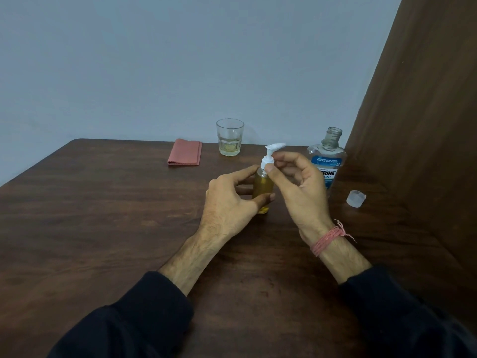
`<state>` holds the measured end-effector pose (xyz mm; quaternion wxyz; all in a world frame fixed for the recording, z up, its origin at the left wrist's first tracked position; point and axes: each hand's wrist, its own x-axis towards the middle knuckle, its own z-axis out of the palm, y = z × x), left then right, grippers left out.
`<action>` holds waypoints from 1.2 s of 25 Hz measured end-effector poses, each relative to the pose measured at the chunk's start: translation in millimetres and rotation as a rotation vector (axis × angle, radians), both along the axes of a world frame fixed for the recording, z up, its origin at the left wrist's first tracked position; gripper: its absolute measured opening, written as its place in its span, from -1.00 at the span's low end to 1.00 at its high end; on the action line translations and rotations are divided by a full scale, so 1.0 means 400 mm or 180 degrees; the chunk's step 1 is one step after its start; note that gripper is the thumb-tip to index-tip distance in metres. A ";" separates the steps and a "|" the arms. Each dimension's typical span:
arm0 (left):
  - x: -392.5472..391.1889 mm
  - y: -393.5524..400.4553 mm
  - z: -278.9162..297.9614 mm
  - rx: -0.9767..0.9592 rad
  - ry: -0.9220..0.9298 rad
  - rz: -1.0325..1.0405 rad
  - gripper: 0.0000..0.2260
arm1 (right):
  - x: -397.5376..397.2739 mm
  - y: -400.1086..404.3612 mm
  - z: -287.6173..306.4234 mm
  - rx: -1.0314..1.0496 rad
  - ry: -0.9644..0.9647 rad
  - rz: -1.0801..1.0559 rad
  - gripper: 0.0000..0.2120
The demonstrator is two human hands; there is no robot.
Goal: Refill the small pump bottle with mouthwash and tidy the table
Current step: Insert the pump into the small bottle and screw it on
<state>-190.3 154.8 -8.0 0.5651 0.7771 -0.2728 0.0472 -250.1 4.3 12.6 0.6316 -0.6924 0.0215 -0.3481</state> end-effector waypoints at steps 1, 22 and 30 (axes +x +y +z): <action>0.000 0.000 0.001 -0.0001 0.0015 -0.0009 -0.34 | 0.000 -0.003 0.000 0.0095 -0.0011 0.0068 -0.83; 0.027 -0.007 -0.017 0.0154 0.0059 -0.0538 -0.39 | 0.006 -0.020 -0.007 -0.0168 0.0165 0.0099 -0.83; 0.025 0.001 -0.015 0.0206 -0.0034 -0.0634 -0.48 | 0.004 -0.026 -0.009 -0.0323 0.0261 0.0100 -0.75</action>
